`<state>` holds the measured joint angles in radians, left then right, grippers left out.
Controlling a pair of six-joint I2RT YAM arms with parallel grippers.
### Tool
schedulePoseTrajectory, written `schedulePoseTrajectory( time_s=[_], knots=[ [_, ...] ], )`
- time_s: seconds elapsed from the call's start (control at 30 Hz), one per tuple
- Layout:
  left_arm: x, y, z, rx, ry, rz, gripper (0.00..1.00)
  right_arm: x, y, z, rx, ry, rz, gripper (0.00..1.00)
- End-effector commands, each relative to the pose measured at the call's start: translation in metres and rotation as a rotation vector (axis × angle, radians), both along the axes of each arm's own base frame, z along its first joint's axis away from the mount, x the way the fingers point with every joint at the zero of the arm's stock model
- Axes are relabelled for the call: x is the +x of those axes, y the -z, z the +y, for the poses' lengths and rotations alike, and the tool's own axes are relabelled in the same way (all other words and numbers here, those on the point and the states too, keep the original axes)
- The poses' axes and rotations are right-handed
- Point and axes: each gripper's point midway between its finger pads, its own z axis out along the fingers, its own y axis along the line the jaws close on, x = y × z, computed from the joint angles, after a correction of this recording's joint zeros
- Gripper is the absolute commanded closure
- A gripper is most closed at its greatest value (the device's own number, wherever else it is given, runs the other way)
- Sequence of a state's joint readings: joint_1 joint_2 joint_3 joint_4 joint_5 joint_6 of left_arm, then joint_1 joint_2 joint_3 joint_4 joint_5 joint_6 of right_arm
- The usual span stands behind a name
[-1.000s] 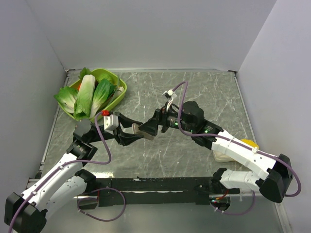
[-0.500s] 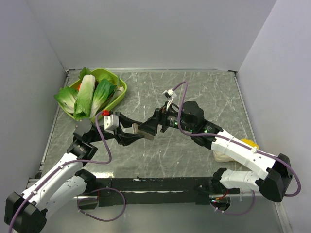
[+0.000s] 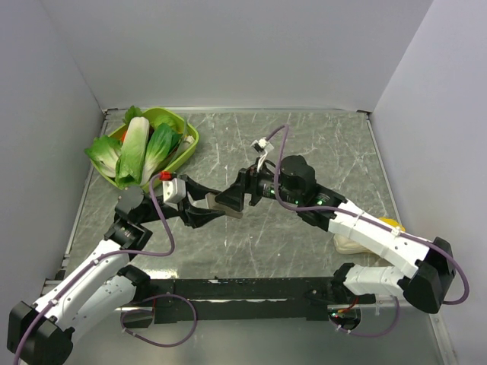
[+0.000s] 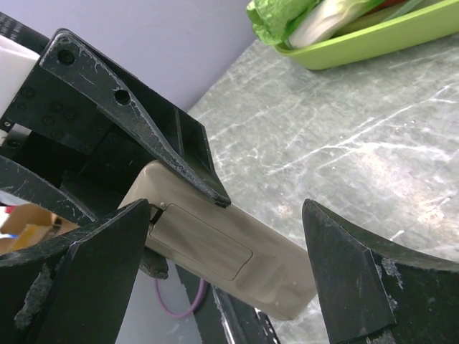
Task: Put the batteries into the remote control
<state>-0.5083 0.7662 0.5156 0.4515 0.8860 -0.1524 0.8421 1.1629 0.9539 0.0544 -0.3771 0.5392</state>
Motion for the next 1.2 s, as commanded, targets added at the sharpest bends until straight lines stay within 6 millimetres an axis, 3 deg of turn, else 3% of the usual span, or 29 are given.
schedulePoseTrajectory(
  time_s=[0.0, 0.17, 0.4, 0.9, 1.17],
  knots=[
    [-0.005, -0.042, 0.003, -0.082, -0.004, -0.144, 0.98, -0.008, 0.032, 0.004, -0.19, -0.043, 0.001, 0.05],
    [0.003, -0.039, 0.003, -0.05, -0.038, -0.171, 0.99, -0.012, 0.055, 0.003, -0.399, -0.075, -0.027, 0.04],
    [0.019, -0.026, 0.007, 0.057, -0.107, -0.21, 0.99, -0.015, 0.085, -0.022, -0.63, -0.1, 0.014, 0.04],
    [0.025, -0.012, 0.013, 0.14, -0.147, -0.223, 0.99, -0.011, 0.127, -0.05, -0.832, -0.055, 0.113, 0.03],
    [0.023, -0.004, 0.013, 0.149, -0.137, -0.202, 0.99, -0.005, 0.135, -0.065, -0.833, 0.008, 0.171, 0.04]
  ],
)
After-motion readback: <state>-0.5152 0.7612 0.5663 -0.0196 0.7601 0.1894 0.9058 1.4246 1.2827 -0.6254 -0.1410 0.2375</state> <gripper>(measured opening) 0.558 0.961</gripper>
